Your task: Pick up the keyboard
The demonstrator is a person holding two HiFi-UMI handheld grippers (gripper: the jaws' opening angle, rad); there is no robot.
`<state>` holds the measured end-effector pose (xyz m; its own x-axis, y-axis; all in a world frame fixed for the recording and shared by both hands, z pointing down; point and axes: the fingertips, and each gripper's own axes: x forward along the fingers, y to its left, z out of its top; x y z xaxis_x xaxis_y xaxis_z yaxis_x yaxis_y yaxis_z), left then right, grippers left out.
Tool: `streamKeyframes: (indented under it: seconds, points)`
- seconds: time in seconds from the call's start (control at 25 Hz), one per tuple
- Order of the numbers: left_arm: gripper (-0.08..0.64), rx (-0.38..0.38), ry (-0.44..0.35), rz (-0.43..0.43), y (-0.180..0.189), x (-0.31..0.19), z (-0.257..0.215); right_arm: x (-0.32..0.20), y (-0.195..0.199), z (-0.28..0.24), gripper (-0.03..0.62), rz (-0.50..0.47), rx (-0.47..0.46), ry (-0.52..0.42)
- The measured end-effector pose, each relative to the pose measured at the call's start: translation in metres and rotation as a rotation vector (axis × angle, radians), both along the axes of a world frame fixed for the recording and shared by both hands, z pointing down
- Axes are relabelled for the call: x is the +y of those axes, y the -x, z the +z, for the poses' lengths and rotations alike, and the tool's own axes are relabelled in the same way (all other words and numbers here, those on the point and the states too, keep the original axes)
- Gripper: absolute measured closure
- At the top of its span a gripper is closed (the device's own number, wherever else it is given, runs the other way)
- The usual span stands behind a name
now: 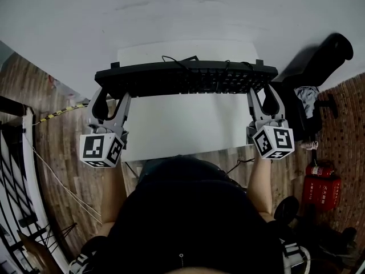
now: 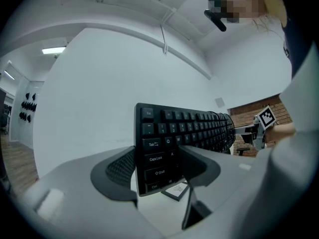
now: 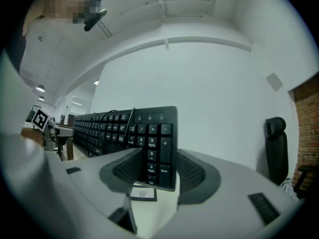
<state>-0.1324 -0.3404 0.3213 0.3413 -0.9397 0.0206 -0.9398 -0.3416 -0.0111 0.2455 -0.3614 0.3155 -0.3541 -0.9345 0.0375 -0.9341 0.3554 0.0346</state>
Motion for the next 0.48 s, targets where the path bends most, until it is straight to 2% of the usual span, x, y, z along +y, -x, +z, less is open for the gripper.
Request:
streamKeyframes:
  seconds: [0.48]
  points:
    - [0.291,-0.016,0.017,-0.006,0.0005,-0.0023,0.0025,-0.0028,-0.0003,0.0015,0.377,0.008,0.018,0.013]
